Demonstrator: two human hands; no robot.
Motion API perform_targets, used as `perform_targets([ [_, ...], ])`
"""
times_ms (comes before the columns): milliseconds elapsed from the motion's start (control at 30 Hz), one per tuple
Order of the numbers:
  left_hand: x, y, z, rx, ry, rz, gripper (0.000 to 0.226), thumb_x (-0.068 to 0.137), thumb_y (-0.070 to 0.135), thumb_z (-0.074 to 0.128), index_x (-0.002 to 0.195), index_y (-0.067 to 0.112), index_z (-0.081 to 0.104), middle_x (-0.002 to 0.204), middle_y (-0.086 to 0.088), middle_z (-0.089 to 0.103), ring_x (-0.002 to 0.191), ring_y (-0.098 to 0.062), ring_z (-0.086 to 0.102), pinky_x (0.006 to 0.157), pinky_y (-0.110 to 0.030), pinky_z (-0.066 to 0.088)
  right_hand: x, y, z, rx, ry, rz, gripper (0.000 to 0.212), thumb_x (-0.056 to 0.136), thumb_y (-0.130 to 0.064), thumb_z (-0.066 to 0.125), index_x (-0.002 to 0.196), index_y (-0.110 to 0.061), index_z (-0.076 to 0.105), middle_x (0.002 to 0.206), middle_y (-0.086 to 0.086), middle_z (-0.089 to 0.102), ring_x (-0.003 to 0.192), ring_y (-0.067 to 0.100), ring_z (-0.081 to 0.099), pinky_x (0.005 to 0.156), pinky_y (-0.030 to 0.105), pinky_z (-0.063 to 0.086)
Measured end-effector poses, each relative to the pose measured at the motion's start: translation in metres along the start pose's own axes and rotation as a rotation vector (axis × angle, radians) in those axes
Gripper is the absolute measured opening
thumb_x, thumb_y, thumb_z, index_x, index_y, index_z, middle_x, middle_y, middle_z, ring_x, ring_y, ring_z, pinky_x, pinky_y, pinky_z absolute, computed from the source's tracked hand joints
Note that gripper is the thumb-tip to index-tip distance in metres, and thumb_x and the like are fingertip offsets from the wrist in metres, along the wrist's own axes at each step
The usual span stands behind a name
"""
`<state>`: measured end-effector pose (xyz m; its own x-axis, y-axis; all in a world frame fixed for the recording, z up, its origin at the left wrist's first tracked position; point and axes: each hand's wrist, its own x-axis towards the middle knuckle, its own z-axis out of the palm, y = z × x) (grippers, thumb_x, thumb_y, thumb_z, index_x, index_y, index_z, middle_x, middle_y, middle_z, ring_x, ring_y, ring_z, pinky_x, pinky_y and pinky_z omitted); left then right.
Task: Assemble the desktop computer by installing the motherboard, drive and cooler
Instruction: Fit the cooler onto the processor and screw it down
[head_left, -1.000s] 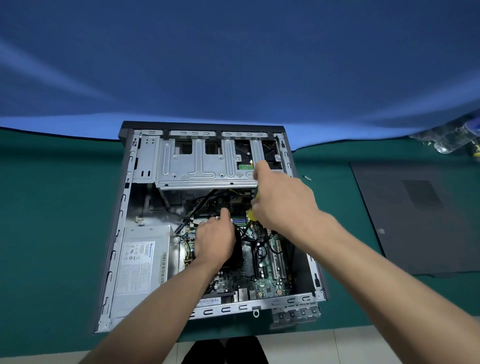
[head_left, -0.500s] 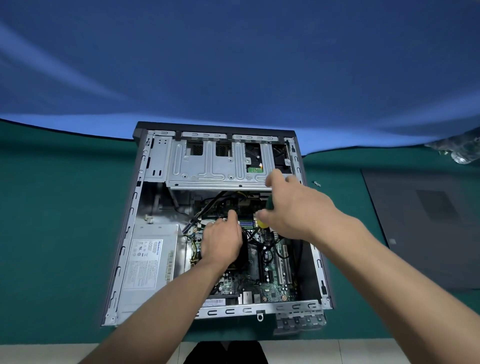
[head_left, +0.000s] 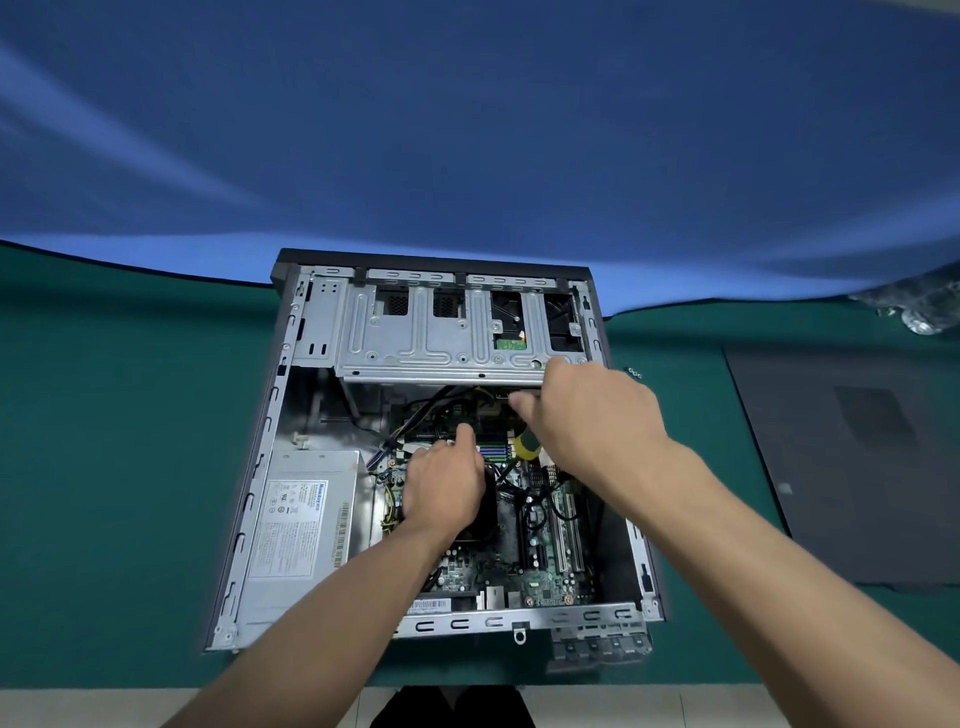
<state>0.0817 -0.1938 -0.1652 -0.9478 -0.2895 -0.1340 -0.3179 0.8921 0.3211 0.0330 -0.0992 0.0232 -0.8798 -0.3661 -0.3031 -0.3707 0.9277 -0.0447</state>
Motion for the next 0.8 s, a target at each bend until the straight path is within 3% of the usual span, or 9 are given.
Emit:
perform_targets([
  [100,0.001,-0.001,0.001,0.013,0.007,0.0,0.013,0.098,0.021,0.032,0.099,0.014,0.043,0.071,-0.004,0.054,0.061,-0.023,0.039,0.06,-0.033,0.028,0.001,0.0,-0.003,0.066,-0.124,-0.029,0.035,0.094,-0.036,0.05,0.12,-0.015,0.038,0.121,0.009,0.052,0.104,0.033,0.055,0.07,0.033,0.034],
  [167,0.0,-0.001,0.002,0.017,0.002,0.006,0.01,0.097,0.02,0.034,0.099,0.015,0.043,0.066,-0.001,0.046,0.06,-0.022,0.038,0.06,-0.033,0.027,-0.002,-0.002,0.001,0.001,-0.013,-0.042,0.026,0.097,-0.035,0.046,0.11,-0.013,0.043,0.114,0.012,0.058,0.1,0.033,0.057,0.067,0.032,0.033],
  [233,0.001,-0.001,0.002,0.004,-0.003,0.001,0.007,0.097,0.019,0.036,0.098,0.016,0.043,0.062,0.003,0.038,0.059,-0.02,0.036,0.061,-0.033,0.027,-0.002,-0.002,0.003,-0.033,0.067,-0.031,0.032,0.098,-0.041,0.041,0.109,-0.012,0.048,0.111,0.011,0.062,0.1,0.032,0.059,0.065,0.031,0.032],
  [367,0.002,-0.001,0.001,0.015,-0.014,0.001,0.011,0.097,0.018,0.034,0.101,0.014,0.043,0.072,-0.004,0.056,0.061,-0.022,0.038,0.062,-0.033,0.027,0.0,-0.006,-0.001,0.06,-0.107,-0.034,0.032,0.094,-0.033,0.05,0.119,-0.014,0.042,0.118,0.01,0.055,0.105,0.032,0.056,0.07,0.031,0.034],
  [500,0.001,0.0,0.001,-0.002,-0.022,-0.016,0.012,0.097,0.02,0.033,0.101,0.015,0.043,0.073,-0.004,0.054,0.063,-0.023,0.039,0.062,-0.033,0.027,0.0,-0.006,0.001,-0.047,0.036,-0.015,0.029,0.098,-0.033,0.045,0.112,-0.01,0.055,0.114,0.008,0.063,0.103,0.03,0.06,0.068,0.03,0.034],
  [567,0.002,0.0,-0.001,-0.014,-0.03,-0.023,0.015,0.098,0.021,0.031,0.103,0.014,0.043,0.078,-0.007,0.059,0.064,-0.024,0.04,0.063,-0.034,0.028,0.002,-0.005,-0.002,0.049,-0.082,0.024,0.041,0.096,-0.043,0.047,0.121,-0.011,0.045,0.12,0.01,0.057,0.108,0.032,0.057,0.072,0.033,0.034],
  [633,0.002,0.0,-0.001,0.024,-0.025,-0.008,0.014,0.098,0.019,0.032,0.104,0.013,0.043,0.08,-0.007,0.062,0.063,-0.023,0.039,0.063,-0.033,0.027,0.001,-0.008,-0.002,0.06,-0.143,-0.002,0.039,0.094,-0.034,0.051,0.124,-0.012,0.038,0.122,0.012,0.052,0.106,0.033,0.055,0.072,0.032,0.034],
  [733,0.001,0.0,0.0,0.035,0.001,-0.007,0.012,0.097,0.02,0.035,0.102,0.014,0.044,0.072,-0.003,0.056,0.061,-0.021,0.036,0.062,-0.032,0.025,-0.003,-0.01,0.001,-0.09,0.031,-0.024,0.026,0.098,-0.029,0.045,0.114,-0.01,0.052,0.113,0.009,0.061,0.102,0.03,0.06,0.067,0.029,0.033],
  [800,0.001,0.001,-0.002,0.025,-0.003,-0.007,0.013,0.097,0.02,0.034,0.101,0.015,0.045,0.068,-0.001,0.051,0.059,-0.02,0.036,0.062,-0.032,0.025,0.0,-0.006,0.001,-0.066,0.014,0.004,0.031,0.098,-0.036,0.044,0.116,-0.011,0.051,0.112,0.007,0.061,0.102,0.03,0.06,0.067,0.03,0.034],
])
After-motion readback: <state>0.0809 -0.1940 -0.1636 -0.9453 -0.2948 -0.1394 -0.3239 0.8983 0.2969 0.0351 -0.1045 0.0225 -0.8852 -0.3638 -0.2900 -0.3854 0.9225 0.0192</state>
